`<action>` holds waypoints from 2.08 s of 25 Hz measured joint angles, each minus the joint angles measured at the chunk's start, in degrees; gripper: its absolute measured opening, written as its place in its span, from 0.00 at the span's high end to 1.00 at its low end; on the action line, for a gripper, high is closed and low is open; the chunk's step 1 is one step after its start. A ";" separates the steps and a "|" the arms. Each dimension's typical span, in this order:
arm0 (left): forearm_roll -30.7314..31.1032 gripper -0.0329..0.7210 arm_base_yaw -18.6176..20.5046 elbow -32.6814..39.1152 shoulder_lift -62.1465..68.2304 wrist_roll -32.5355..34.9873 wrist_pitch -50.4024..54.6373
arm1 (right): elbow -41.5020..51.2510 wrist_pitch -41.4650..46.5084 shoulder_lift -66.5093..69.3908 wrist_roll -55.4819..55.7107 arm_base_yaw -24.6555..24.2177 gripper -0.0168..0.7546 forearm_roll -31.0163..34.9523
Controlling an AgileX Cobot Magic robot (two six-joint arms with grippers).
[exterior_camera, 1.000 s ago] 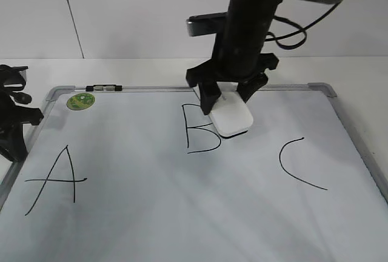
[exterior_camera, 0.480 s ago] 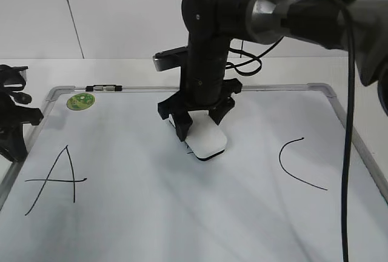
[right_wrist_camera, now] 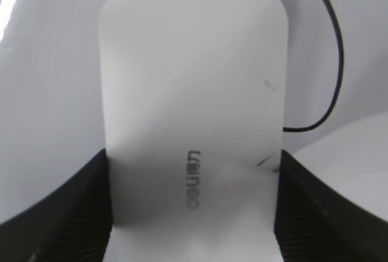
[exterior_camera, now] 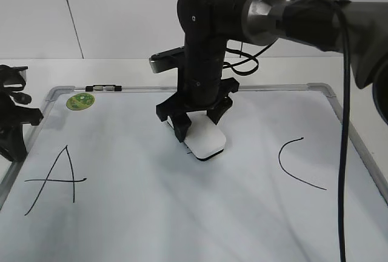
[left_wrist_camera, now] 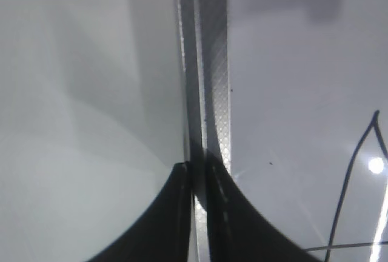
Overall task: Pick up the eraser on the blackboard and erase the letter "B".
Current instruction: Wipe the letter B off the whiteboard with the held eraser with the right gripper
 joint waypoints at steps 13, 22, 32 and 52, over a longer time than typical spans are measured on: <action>-0.22 0.92 0.00 0.00 0.00 0.00 -0.10 | -0.15 0.01 0.11 0.25 -5.08 0.25 1.45; -0.47 0.92 0.00 0.00 0.00 0.00 -0.18 | -0.25 -0.20 0.11 0.53 -7.96 0.25 0.04; -0.37 0.92 0.00 0.00 0.00 0.10 -0.18 | -0.25 -0.41 0.21 0.53 2.09 0.25 -0.65; -0.81 0.92 0.00 0.00 0.00 0.10 -0.18 | -1.10 -0.75 0.87 1.55 -2.81 0.25 0.40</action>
